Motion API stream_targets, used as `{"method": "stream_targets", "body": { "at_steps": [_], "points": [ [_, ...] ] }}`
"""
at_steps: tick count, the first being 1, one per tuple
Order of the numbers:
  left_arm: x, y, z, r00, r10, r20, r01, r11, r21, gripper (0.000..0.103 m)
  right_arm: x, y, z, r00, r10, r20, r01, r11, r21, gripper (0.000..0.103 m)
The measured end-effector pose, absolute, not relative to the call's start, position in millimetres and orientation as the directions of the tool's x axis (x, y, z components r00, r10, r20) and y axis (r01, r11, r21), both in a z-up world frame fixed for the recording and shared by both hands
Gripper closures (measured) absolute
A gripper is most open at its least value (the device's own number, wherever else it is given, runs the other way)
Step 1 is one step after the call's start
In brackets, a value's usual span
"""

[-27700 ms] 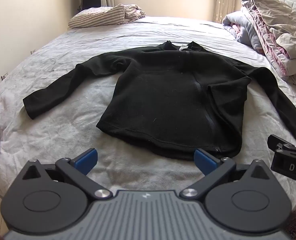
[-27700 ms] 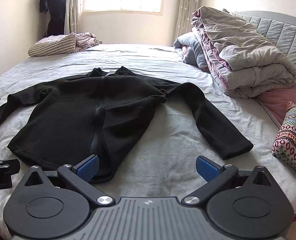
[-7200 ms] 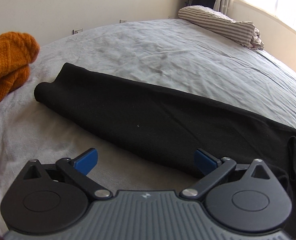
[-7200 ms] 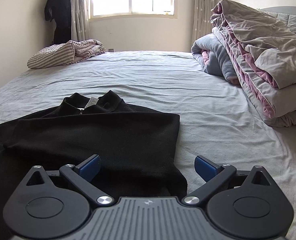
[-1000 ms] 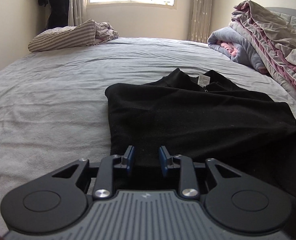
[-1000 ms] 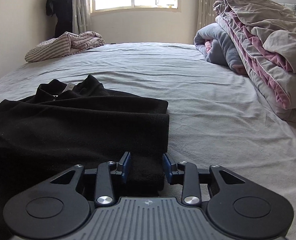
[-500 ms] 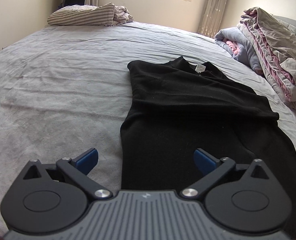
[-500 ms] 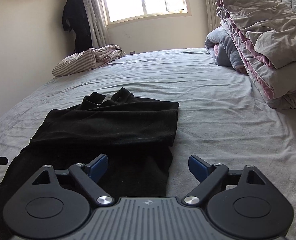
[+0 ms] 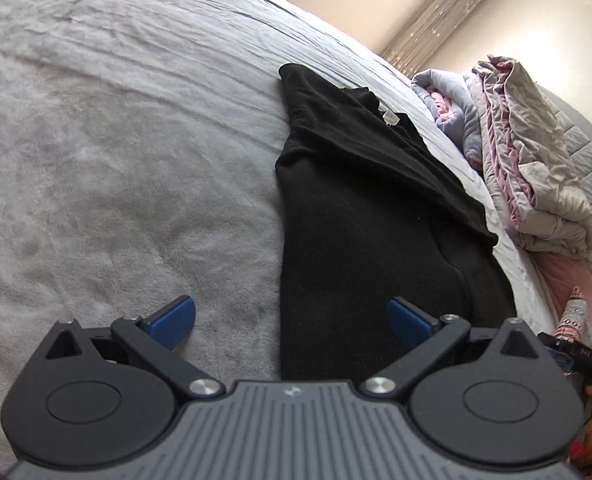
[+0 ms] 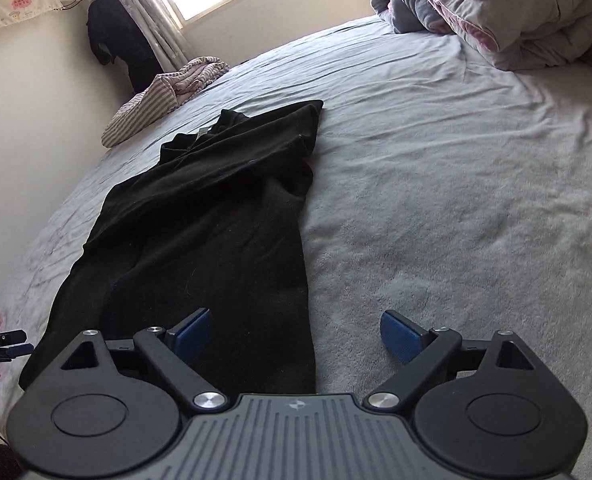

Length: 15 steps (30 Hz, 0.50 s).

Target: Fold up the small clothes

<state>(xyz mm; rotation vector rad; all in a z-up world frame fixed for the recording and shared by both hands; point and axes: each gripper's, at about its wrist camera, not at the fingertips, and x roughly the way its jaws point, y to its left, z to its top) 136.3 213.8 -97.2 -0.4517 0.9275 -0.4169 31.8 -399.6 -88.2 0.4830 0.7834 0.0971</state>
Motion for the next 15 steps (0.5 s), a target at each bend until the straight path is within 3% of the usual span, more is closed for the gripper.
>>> {"method": "stream_targets", "body": {
  "at_steps": [5,8,15],
  "points": [
    [139.1,241.5,-111.0,0.504,-0.646,-0.573,0.107,0.705,-0.701,0.012,27.0,-408.4,-95.6,0.718,0.318,-0.619,0.093,0.838,0.538,0.013],
    [139.7,244.6,-120.4,0.458,-0.71,-0.534,0.112,0.642,-0.758,0.027,26.5,-411.1,-100.6,0.711,0.371,-0.597,0.077,0.803,0.59,0.019],
    [136.7,229.6,-136.9,0.316,-0.803,-0.505,0.162,0.57,-0.806,0.046,20.7,-418.2,-111.5,0.68,0.498,-0.538,0.054,0.698,0.714,0.038]
  ]
}}
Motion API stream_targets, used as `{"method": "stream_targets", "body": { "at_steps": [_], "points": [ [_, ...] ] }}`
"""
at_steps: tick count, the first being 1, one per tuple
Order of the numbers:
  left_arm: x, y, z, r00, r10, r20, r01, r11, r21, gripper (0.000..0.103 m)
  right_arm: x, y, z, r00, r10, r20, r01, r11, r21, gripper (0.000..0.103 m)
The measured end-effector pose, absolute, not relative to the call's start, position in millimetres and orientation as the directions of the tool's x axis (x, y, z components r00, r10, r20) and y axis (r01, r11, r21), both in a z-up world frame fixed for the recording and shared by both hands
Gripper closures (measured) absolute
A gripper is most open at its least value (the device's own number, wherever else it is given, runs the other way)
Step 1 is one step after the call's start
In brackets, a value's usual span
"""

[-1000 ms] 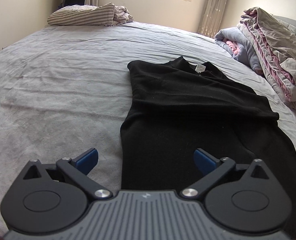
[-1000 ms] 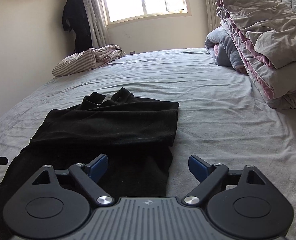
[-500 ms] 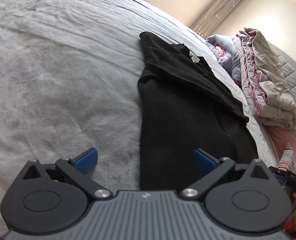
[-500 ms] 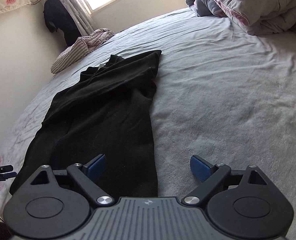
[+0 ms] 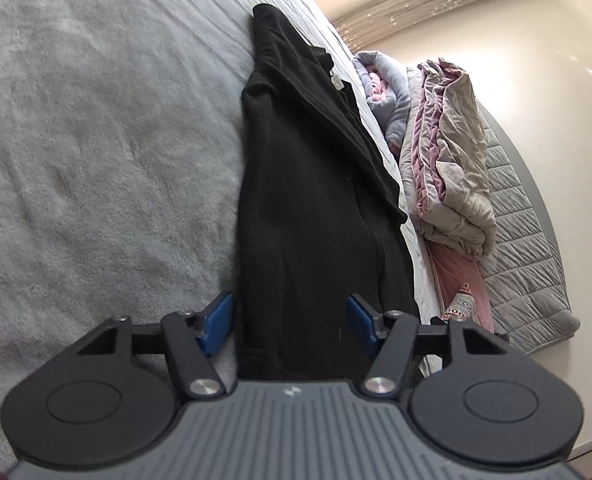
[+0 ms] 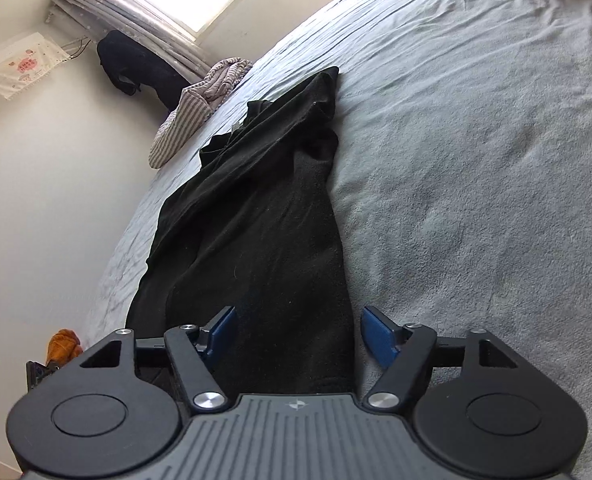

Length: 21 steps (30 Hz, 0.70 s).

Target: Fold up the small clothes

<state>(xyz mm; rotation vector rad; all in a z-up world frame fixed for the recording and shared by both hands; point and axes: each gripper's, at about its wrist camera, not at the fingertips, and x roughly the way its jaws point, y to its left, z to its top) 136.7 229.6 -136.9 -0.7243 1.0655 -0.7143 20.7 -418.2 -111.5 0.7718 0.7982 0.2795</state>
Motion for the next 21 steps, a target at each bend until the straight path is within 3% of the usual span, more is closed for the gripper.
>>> {"method": "stream_targets", "body": {
  "at_steps": [7,9,13,14,21],
  "points": [
    [127.8,218.2,-142.3,0.244,-0.841,-0.483,0.225,0.534,-0.815,0.051,16.5,-420.2,-123.8,0.647,0.577,-0.498,0.06,0.613,0.788,0.064],
    [128.1,214.4,-144.2,0.224,-0.846,-0.484,0.221,0.527,-0.821,0.059,16.8,-416.6,-124.4,0.63,0.598,-0.497,0.05,0.607,0.793,0.071],
    [129.5,206.2,-147.5,0.198,-0.833,-0.516,0.22,0.551,-0.805,0.089,19.2,-405.7,-122.6,0.609,0.594,-0.526,0.043,0.637,0.77,0.09],
    [129.8,205.4,-146.9,0.208,-0.826,-0.523,0.216,0.561,-0.799,0.098,19.0,-403.9,-119.6,0.619,0.583,-0.526,0.039,0.647,0.762,0.091],
    [124.8,206.4,-115.3,0.329,-0.86,-0.389,0.314,0.489,-0.814,0.098,12.4,-402.1,-85.4,0.722,0.549,-0.422,-0.062,0.658,0.75,0.092]
  ]
}}
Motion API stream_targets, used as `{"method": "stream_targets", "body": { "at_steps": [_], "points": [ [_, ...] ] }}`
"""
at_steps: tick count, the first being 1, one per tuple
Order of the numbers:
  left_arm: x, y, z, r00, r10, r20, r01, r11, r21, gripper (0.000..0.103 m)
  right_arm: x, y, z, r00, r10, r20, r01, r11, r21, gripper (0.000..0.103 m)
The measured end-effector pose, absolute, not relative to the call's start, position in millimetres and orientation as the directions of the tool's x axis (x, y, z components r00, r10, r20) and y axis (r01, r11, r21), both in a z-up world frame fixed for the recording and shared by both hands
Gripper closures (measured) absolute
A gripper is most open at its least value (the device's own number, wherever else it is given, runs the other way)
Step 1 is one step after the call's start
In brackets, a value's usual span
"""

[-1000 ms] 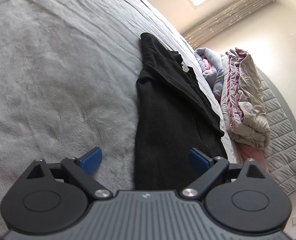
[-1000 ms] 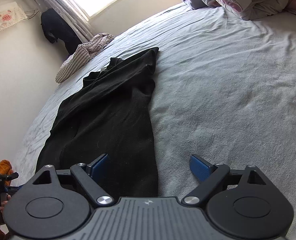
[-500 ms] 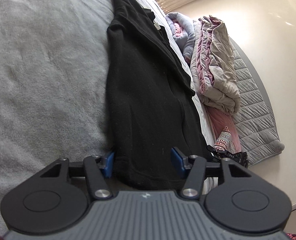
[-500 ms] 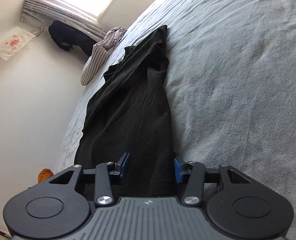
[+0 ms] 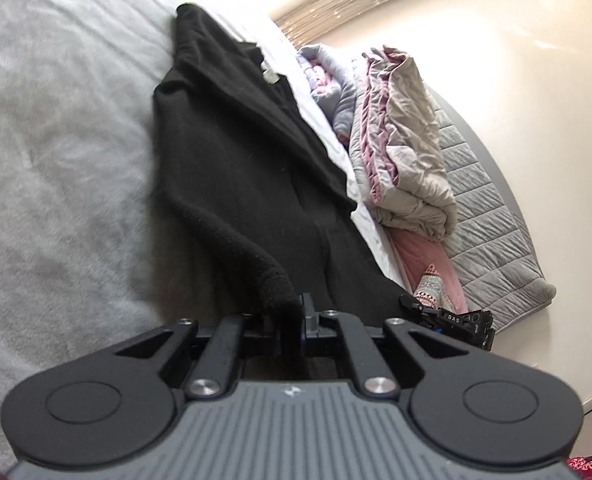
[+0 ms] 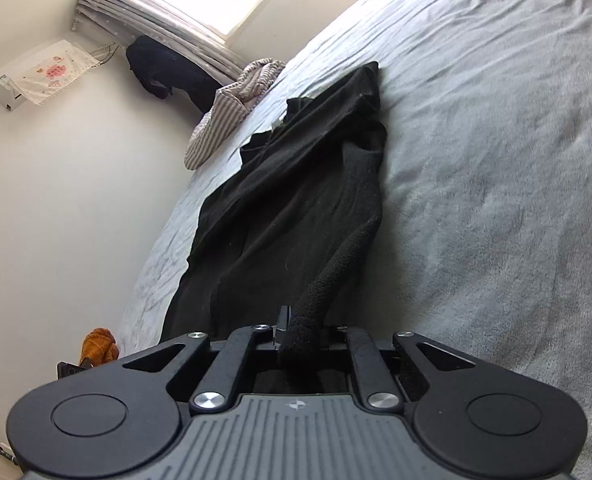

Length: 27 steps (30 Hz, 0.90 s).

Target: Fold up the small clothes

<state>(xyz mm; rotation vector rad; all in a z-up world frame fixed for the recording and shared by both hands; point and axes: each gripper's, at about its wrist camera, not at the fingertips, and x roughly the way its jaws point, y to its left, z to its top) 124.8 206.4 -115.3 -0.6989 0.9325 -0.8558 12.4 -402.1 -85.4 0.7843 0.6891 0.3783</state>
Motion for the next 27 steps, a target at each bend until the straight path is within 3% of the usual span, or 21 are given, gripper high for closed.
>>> {"method": "stream_targets", "body": {
  "at_steps": [7,14,20,27],
  "points": [
    [142.0,197.6,-73.1,0.452,-0.854,-0.258,0.39,0.45,-0.803,0.099,29.8,-400.1,-43.3,0.801,0.506,-0.319,-0.135,0.672,0.728,0.093],
    [190.4,193.6,-42.9,0.621,-0.767,-0.158,0.361,0.459,-0.812,0.099,81.7,-403.1,-14.1,0.874,0.426,-0.236,-0.153,0.701,0.696,0.093],
    [248.3,186.0,-35.7,0.72,-0.677,-0.15,0.298,0.497,-0.815,0.099,145.0,-410.5,-14.0,0.908,0.351,-0.228,-0.098,0.708,0.699,0.093],
    [327.7,167.3,-62.5,0.759,-0.603,-0.246,0.191,0.567,-0.802,0.099,215.7,-407.9,-32.1,0.911,0.302,-0.282,-0.03,0.73,0.683,0.093]
  ]
}}
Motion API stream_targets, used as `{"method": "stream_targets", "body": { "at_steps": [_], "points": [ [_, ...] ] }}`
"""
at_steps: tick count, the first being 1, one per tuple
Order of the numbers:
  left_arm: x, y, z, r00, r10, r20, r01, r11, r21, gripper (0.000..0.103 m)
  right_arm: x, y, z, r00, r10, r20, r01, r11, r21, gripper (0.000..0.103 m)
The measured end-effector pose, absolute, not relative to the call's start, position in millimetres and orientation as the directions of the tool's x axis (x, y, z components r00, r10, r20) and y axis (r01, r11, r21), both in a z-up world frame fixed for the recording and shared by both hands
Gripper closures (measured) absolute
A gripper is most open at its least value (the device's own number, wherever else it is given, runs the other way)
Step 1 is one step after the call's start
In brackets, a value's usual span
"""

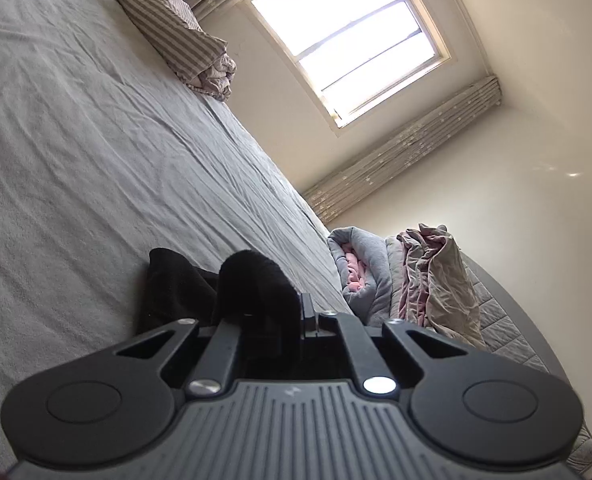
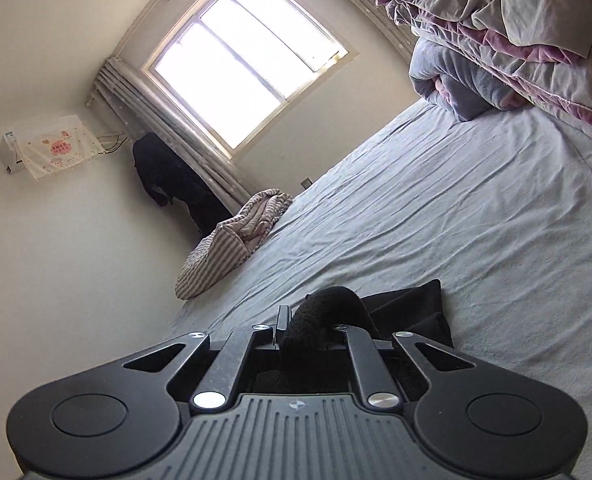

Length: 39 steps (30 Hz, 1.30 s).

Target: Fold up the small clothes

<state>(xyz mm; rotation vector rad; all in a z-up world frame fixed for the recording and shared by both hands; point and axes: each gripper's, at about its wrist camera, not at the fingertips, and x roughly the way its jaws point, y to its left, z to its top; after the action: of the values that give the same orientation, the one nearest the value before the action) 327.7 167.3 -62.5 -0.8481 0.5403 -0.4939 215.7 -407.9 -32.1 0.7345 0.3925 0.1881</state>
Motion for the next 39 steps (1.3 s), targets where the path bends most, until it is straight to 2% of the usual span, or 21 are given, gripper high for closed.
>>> {"method": "stream_targets", "body": {
  "at_steps": [4,10,12,13,15,16,17,18,19,20,21,24,27,32,36,39],
  "points": [
    [368.6,159.0,-88.0,0.767,-0.572,-0.292,0.135,0.588,-0.798,0.099,250.2,-409.5,-48.5,0.907,0.28,-0.316,0.009,0.735,0.678,0.093],
    [402.0,142.2,-137.9,0.742,-0.511,-0.435,0.037,0.679,-0.733,0.099,291.2,-406.7,-89.9,0.869,0.219,-0.444,0.128,0.767,0.628,0.093],
    [401.2,141.5,-145.2,0.744,-0.512,-0.429,0.041,0.677,-0.735,0.097,295.0,-401.4,-102.8,0.847,0.198,-0.493,0.157,0.793,0.589,0.093],
    [399.4,142.7,-144.6,0.744,-0.514,-0.426,0.042,0.673,-0.739,0.096,295.5,-398.5,-106.7,0.839,0.186,-0.511,0.165,0.808,0.566,0.098],
    [394.8,143.3,-137.0,0.737,-0.511,-0.442,0.05,0.693,-0.719,0.094,291.0,-392.0,-107.1,0.84,0.168,-0.517,0.153,0.839,0.522,0.096],
    [391.3,142.5,-130.6,0.735,-0.506,-0.453,0.066,0.717,-0.694,0.088,287.3,-390.3,-102.2,0.838,0.165,-0.52,0.148,0.849,0.508,0.09],
    [386.7,140.9,-121.5,0.738,-0.489,-0.465,0.086,0.752,-0.654,0.074,283.8,-388.3,-96.5,0.836,0.164,-0.524,0.139,0.86,0.491,0.082],
    [379.6,139.1,-112.5,0.749,-0.466,-0.472,0.106,0.786,-0.609,0.065,280.0,-384.8,-90.1,0.841,0.155,-0.518,0.126,0.876,0.466,0.064],
    [371.5,136.7,-102.8,0.764,-0.438,-0.474,0.125,0.821,-0.557,0.043,274.4,-381.1,-82.7,0.848,0.139,-0.511,0.11,0.898,0.426,0.051],
    [362.8,133.4,-94.2,0.778,-0.41,-0.475,0.144,0.854,-0.501,0.03,268.4,-376.4,-76.2,0.854,0.122,-0.506,0.093,0.921,0.379,0.045],
    [353.8,129.5,-87.1,0.789,-0.388,-0.475,0.166,0.881,-0.444,0.028,263.1,-370.7,-70.3,0.857,0.092,-0.507,0.088,0.943,0.32,0.038],
    [328.5,111.2,-71.5,0.806,-0.344,-0.481,0.227,0.931,-0.286,0.023,245.5,-351.1,-58.1,0.859,0.048,-0.51,0.05,0.983,0.176,0.036],
    [308.5,88.8,-66.3,0.789,-0.359,-0.499,0.301,0.934,-0.194,0.021,231.3,-330.3,-55.4,0.852,0.064,-0.519,-0.006,0.994,0.113,0.036],
    [307.5,42.9,-87.8,0.672,-0.401,-0.623,0.429,0.896,-0.114,0.024,232.2,-283.1,-67.7,0.794,0.147,-0.589,-0.138,0.989,0.062,0.036],
    [319.6,22.4,-98.1,0.691,-0.368,-0.622,0.421,0.904,-0.068,0.024,252.1,-246.8,-82.0,0.77,0.133,-0.624,-0.18,0.984,-0.011,0.038],
    [338.7,14.9,-98.0,0.697,-0.357,-0.622,0.416,0.908,-0.055,0.024,271.0,-236.1,-84.3,0.774,0.115,-0.622,-0.158,0.987,-0.014,0.037]
  ]
}}
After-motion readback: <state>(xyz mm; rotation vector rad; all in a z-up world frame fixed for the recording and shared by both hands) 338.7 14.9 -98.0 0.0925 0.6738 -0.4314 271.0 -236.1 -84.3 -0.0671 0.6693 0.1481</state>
